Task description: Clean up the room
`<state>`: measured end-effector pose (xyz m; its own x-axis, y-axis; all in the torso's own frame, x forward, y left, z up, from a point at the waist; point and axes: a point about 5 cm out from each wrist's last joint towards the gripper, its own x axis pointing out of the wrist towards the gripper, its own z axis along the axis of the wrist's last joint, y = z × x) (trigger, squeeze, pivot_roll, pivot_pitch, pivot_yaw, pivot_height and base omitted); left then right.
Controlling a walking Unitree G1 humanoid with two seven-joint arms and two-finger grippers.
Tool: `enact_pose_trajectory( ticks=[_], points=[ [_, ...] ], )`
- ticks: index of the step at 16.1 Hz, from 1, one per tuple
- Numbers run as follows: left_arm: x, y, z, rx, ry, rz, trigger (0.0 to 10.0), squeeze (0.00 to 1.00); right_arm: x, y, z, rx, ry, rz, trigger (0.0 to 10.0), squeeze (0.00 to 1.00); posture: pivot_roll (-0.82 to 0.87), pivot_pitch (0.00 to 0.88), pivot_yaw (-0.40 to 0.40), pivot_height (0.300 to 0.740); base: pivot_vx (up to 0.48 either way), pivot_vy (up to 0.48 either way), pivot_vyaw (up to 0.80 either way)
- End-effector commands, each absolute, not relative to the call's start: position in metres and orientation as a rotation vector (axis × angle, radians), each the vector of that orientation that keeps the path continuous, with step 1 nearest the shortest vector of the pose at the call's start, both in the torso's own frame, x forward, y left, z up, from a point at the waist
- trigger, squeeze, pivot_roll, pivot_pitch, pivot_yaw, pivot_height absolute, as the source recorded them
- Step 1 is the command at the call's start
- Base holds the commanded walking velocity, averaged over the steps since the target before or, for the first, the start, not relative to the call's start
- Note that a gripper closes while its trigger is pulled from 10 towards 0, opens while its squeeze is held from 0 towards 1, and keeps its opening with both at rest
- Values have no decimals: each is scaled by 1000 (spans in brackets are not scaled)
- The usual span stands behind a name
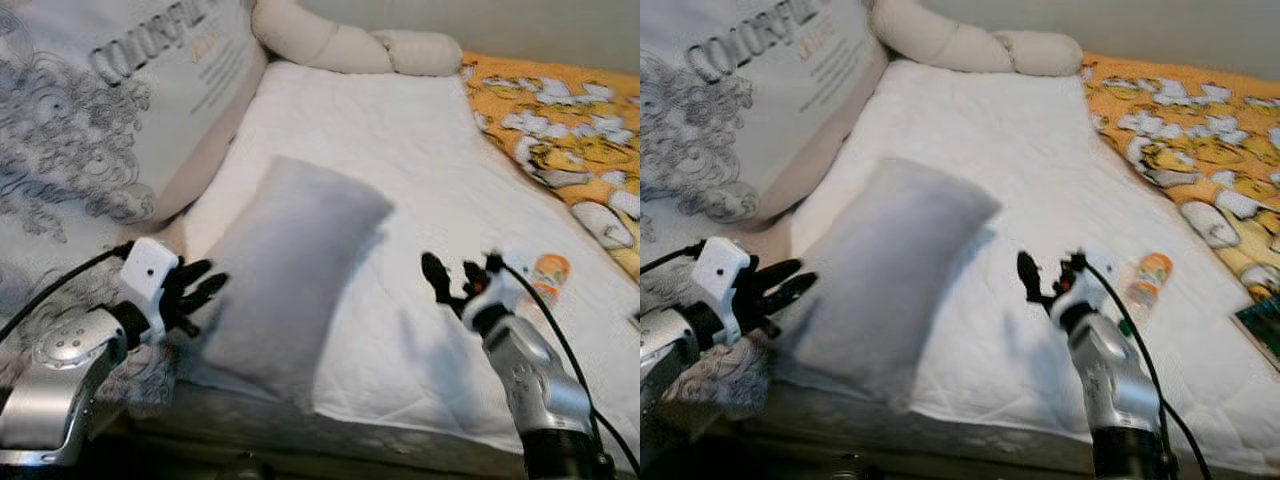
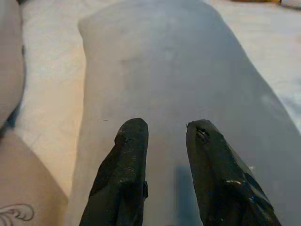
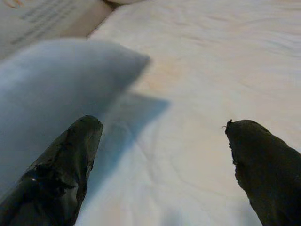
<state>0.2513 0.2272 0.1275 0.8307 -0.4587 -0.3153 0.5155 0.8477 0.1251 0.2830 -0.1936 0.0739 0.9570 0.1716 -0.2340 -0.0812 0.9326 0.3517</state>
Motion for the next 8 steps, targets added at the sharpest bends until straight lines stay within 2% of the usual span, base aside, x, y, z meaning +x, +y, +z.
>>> enact_pose_trajectory(
  ticks=[1, 5, 6, 7, 8],
  points=[
    [254, 228, 129, 223, 283, -502, 10000, 1000, 281, -192, 78, 339, 261, 131, 10000, 0, 56, 0, -17, 740, 0, 0, 0],
    [257, 218, 145, 152, 166, -537, 10000, 1000, 269, -190, 83, 322, 273, 140, 10000, 0, 44, 0, -12, 740, 0, 0, 0],
    [259, 215, 149, 144, 125, -531, 10000, 102, 267, -189, 86, 318, 267, 145, 10000, 0, 40, 0, -10, 740, 0, 0, 0],
    [266, 210, 150, 137, 100, -450, 10000, 0, 261, -186, 90, 328, 256, 151, 10000, 0, 39, 0, -9, 740, 0, 0, 0],
    [267, 209, 150, 138, 100, -428, 10000, 0, 259, -186, 91, 332, 254, 152, 10000, 0, 39, 0, -9, 740, 0, 0, 0]
  ],
)
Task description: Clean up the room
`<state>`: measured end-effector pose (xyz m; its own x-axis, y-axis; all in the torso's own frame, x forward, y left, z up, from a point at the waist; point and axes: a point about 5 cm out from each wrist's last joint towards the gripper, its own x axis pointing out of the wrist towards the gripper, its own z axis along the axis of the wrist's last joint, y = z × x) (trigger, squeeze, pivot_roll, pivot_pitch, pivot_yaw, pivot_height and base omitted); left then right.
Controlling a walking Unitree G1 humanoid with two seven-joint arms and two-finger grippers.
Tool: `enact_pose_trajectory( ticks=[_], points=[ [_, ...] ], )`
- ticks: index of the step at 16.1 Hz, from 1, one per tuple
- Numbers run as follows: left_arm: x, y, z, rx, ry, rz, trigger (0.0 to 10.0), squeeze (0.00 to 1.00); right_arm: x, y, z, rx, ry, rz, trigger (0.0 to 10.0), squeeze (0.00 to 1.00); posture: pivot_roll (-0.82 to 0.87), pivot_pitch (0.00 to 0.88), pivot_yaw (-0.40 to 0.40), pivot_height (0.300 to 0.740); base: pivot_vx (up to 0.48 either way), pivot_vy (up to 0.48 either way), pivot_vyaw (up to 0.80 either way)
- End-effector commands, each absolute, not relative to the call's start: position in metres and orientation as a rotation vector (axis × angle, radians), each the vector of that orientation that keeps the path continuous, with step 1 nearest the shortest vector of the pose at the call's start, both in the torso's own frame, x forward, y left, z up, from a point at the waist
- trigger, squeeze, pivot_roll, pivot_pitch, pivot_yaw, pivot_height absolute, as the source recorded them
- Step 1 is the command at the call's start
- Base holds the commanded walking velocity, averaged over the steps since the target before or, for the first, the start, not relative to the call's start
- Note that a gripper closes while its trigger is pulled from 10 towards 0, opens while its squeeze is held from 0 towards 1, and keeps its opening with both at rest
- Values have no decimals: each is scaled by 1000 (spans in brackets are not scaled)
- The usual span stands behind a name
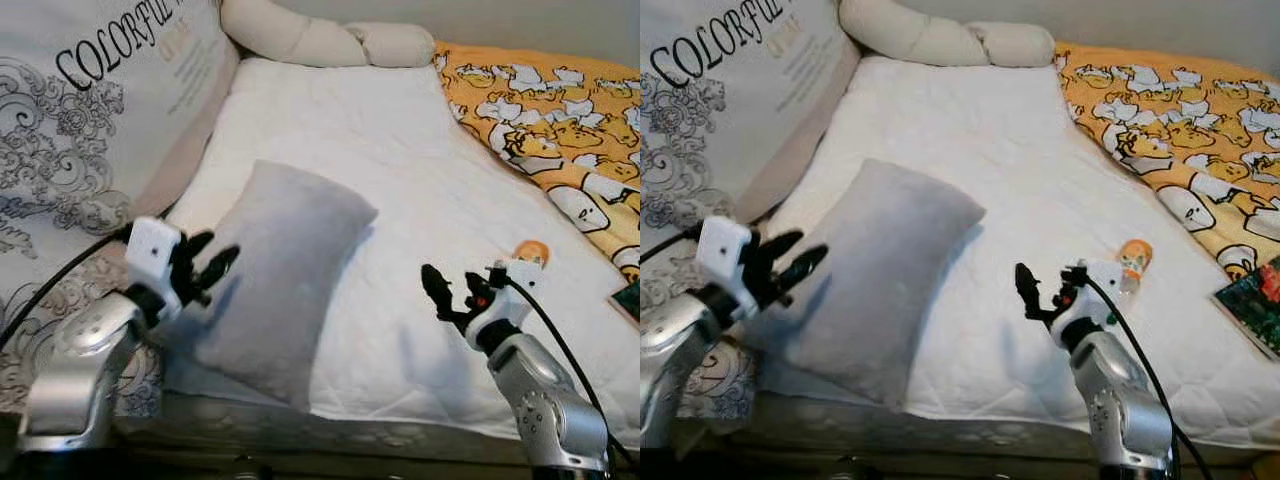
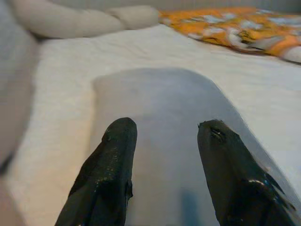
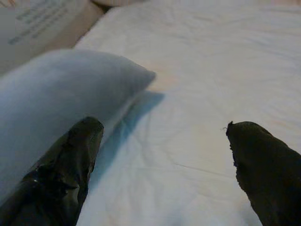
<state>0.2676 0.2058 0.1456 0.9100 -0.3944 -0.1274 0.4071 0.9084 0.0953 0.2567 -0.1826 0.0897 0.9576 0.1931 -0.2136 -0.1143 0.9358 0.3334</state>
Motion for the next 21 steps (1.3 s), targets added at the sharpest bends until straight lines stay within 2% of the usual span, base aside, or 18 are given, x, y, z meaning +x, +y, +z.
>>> enact_pose_trajectory(
  ticks=[1, 3, 11, 13, 17, 21],
  points=[
    [270, 200, 149, 167, 67, -351, 10000, 0, 250, -179, 94, 305, 228, 161, 10000, 0, 29, 0, -2, 740, 0, 0, 0],
    [270, 189, 143, 173, 63, -280, 10000, 0, 239, -171, 98, 300, 199, 164, 10000, 0, 19, 0, 6, 740, 0, 336, 0],
    [266, 174, 137, 200, 78, -249, 10000, 0, 228, -162, 97, 268, 223, 195, 10000, 0, 29, 0, 7, 740, 0, 464, 0],
    [265, 168, 146, 229, 26, -251, 10000, 0, 229, -160, 97, 260, 227, 206, 10000, 0, 37, 0, 6, 740, 0, -240, 0],
    [265, 164, 143, 210, 45, -244, 10000, 0, 232, -162, 98, 248, 226, 212, 10000, 0, 45, 0, 0, 740, 0, -480, 0],
    [265, 165, 142, 172, 71, -213, 10000, 0, 235, -164, 99, 230, 237, 260, 10000, 0, 52, 0, -9, 740, 0, 0, 0]
  ],
)
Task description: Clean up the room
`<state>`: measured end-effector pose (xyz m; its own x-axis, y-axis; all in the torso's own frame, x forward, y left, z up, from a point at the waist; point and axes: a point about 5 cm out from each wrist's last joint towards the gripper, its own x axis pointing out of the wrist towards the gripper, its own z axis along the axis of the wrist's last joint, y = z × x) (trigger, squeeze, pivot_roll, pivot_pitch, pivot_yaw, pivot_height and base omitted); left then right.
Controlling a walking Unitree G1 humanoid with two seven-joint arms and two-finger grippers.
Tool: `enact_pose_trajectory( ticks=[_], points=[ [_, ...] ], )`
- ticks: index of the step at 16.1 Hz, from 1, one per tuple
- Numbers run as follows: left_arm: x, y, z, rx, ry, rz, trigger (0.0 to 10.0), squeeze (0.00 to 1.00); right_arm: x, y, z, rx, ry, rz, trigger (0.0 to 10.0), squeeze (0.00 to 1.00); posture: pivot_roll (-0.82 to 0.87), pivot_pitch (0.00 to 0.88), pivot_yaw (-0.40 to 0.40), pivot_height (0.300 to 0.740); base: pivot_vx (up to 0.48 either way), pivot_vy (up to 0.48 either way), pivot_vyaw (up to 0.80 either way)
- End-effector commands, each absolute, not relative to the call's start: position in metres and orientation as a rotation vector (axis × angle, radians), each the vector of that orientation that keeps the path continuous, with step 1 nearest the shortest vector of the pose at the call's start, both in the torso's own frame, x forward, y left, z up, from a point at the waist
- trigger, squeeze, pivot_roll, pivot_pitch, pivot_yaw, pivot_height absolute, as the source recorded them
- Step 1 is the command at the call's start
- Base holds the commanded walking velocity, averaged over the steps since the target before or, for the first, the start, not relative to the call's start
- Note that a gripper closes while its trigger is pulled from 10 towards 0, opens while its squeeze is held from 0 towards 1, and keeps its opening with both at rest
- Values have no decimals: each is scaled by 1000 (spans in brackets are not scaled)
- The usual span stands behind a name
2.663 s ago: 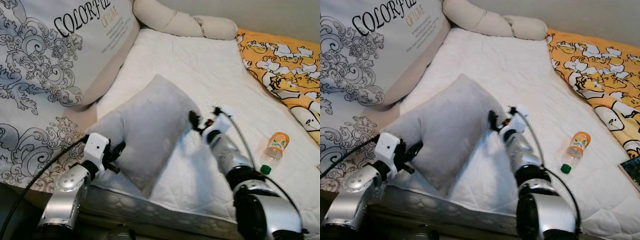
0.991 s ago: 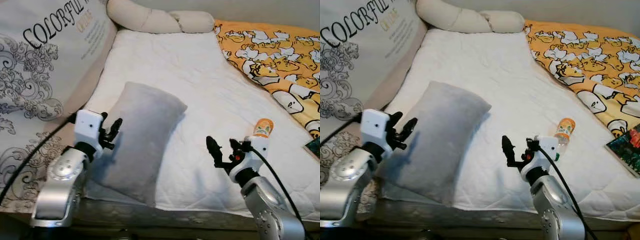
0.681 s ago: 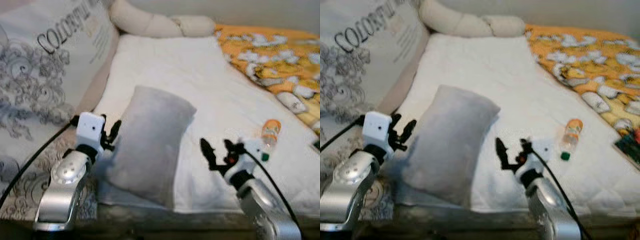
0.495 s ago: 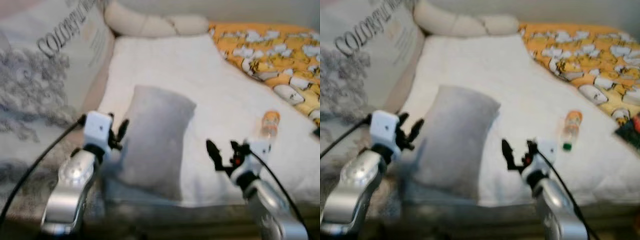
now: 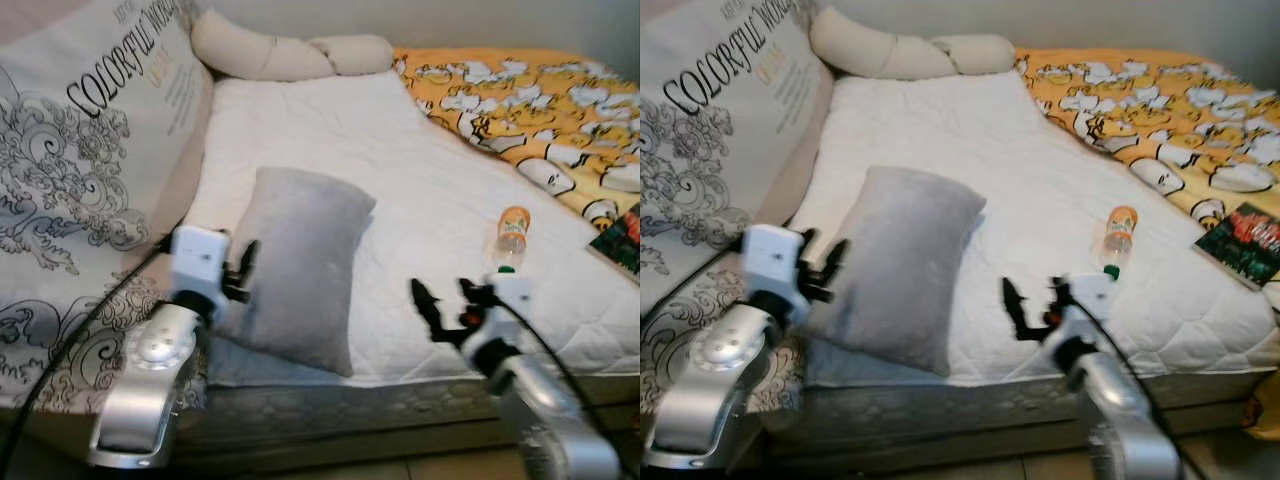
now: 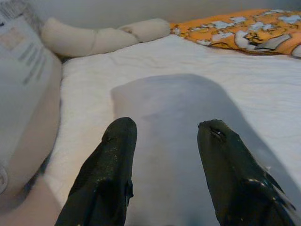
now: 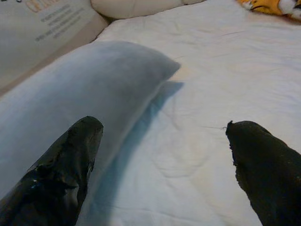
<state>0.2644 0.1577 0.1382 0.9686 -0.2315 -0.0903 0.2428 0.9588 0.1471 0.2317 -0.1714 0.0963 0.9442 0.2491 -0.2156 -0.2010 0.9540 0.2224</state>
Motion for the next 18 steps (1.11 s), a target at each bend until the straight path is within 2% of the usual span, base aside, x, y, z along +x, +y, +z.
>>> enact_pose_trajectory(
  ticks=[1, 4, 9, 18],
  points=[
    [265, 168, 142, 181, 61, -193, 10000, 0, 236, -164, 100, 191, 234, 279, 10000, 0, 53, 0, -11, 740, 0, 0, 0],
    [262, 172, 139, 167, 68, -155, 10000, 0, 240, -163, 103, 182, 232, 312, 10000, 0, 61, 0, -29, 740, 292, 0, 800],
    [256, 169, 135, 161, 91, -176, 10000, 0, 241, -166, 99, 225, 241, 259, 10000, 0, 76, 0, -42, 740, 316, 0, 0],
    [261, 160, 132, 123, 113, -237, 10000, 0, 237, -174, 99, 219, 230, 168, 10000, 0, 34, 0, -14, 740, 0, 0, 0]
  ],
)
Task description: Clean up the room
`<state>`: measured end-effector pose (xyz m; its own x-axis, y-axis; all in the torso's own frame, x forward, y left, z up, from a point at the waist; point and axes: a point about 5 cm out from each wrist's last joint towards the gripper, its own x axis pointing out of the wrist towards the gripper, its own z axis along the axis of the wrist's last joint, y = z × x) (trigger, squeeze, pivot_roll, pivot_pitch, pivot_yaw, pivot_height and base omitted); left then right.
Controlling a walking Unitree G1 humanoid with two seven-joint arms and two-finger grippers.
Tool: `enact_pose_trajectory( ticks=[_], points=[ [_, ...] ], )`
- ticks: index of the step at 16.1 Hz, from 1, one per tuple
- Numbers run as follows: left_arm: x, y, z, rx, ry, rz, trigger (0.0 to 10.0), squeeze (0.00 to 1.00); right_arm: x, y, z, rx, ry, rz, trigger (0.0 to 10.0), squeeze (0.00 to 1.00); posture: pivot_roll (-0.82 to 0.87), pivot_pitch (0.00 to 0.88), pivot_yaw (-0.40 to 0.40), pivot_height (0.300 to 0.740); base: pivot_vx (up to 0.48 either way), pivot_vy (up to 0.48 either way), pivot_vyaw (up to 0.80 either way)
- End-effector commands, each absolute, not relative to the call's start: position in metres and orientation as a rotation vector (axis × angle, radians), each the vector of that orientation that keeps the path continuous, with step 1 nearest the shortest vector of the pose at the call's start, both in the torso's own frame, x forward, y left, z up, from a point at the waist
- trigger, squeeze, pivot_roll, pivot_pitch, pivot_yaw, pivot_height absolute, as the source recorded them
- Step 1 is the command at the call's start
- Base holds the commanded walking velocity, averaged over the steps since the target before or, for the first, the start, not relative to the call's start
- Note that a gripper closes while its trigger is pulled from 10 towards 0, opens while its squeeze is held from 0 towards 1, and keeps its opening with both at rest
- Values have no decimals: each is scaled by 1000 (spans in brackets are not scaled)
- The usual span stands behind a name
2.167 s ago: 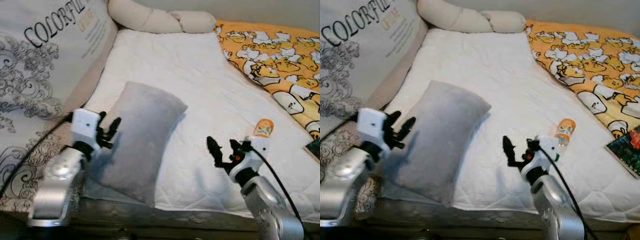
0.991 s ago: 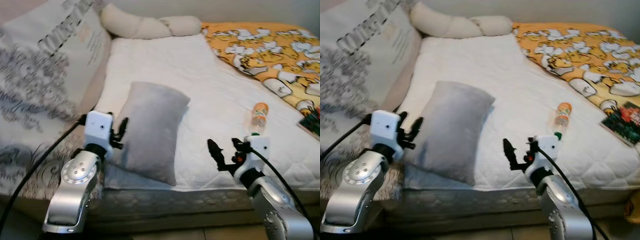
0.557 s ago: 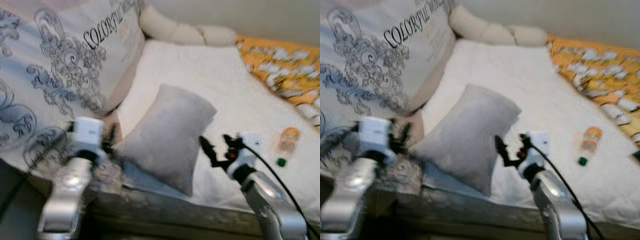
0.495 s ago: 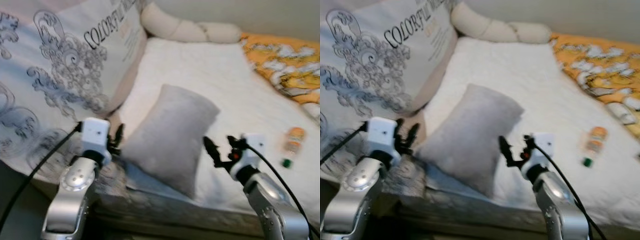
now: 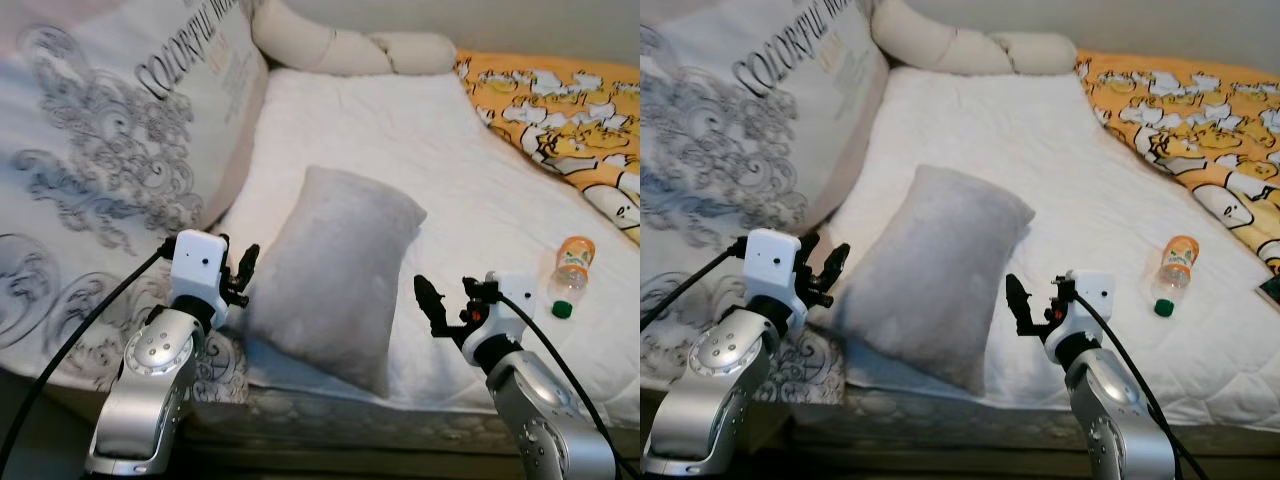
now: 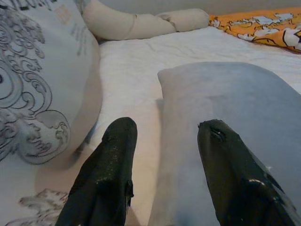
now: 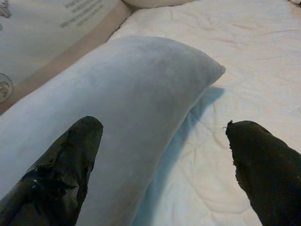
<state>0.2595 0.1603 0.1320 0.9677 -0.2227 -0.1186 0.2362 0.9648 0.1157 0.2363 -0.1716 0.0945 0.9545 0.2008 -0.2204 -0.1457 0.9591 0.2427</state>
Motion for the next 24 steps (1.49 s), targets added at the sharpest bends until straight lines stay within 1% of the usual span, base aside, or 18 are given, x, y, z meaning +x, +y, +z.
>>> enact_pose_trajectory(
  ticks=[1, 5, 7, 8, 9, 10, 12, 14, 16, 17, 18, 19, 20, 21, 22, 23, 24],
  points=[
    [262, 160, 130, 118, 124, -233, 10000, 0, 238, -174, 99, 219, 230, 169, 10000, 0, 32, 0, -16, 740, 0, 0, 0],
    [263, 158, 129, 111, 126, -241, 10000, 0, 242, -174, 100, 219, 234, 175, 10000, 0, 37, 0, -25, 740, 0, 0, 0],
    [269, 154, 127, 92, 144, -301, 10000, 0, 247, -175, 97, 210, 261, 177, 10000, 0, 45, 0, -30, 740, 0, 0, 0],
    [278, 153, 131, 24, 135, -345, 10000, 416, 251, -177, 94, 230, 277, 171, 10000, 0, 37, 0, -21, 740, 0, 0, 0],
    [290, 154, 130, -3, 157, -386, 10000, 1000, 257, -179, 93, 297, 272, 171, 10000, 796, 32, 0, -16, 740, 0, 0, 0],
    [301, 156, 128, -3, 182, -412, 10000, 1000, 264, -184, 92, 350, 266, 156, 10000, 1000, 25, 0, -14, 740, 0, 0, 0],
    [327, 159, 125, -48, 223, -454, 10000, 1000, 279, -196, 87, 467, 258, 112, 10000, 1000, -1, 0, 4, 740, 0, 0, 0],
    [347, 159, 118, -116, 268, -465, 10000, 1000, 291, -203, 84, 580, 252, 126, 10000, 1000, -35, 0, 18, 740, 0, 0, 0],
    [363, 166, 114, -244, 280, -393, 10000, 1000, 303, -208, 78, 705, 250, 140, 10000, 1000, -62, 0, 29, 740, 0, 0, 0],
    [366, 171, 112, -298, 289, -357, 10000, 1000, 307, -208, 77, 737, 251, 142, 10000, 1000, -68, 0, 31, 740, 0, 0, 0],
    [368, 178, 108, -367, 303, -302, 10000, 788, 312, -207, 74, 776, 257, 148, 10000, 1000, -78, 0, 32, 740, 0, 0, 0],
    [368, 181, 106, -405, 308, -285, 10000, 733, 313, -207, 73, 787, 260, 152, 10000, 1000, -84, 0, 31, 740, 0, 0, 0],
    [366, 186, 98, -506, 330, -245, 10000, 0, 316, -202, 71, 816, 278, 187, 10000, 1000, -88, 0, 28, 740, 0, 0, 0],
    [365, 188, 94, -565, 340, -226, 10000, 0, 318, -197, 68, 824, 302, 213, 10000, 1000, -89, 0, 28, 740, 0, 0, 0],
    [361, 188, 86, -659, 364, -207, 10000, 0, 318, -188, 59, 825, 360, 254, 10000, 1000, -90, 0, 24, 740, 0, 0, 0],
    [354, 182, 71, -688, 421, -206, 10000, 0, 314, -173, 46, 813, 438, 292, 10000, 1000, -85, 0, 17, 740, 0, 0, 0],
    [348, 176, 62, -670, 464, -224, 10000, 0, 312, -162, 40, 804, 479, 312, 10000, 1000, -82, 0, 15, 740, 0, 0, 0]
  ],
)
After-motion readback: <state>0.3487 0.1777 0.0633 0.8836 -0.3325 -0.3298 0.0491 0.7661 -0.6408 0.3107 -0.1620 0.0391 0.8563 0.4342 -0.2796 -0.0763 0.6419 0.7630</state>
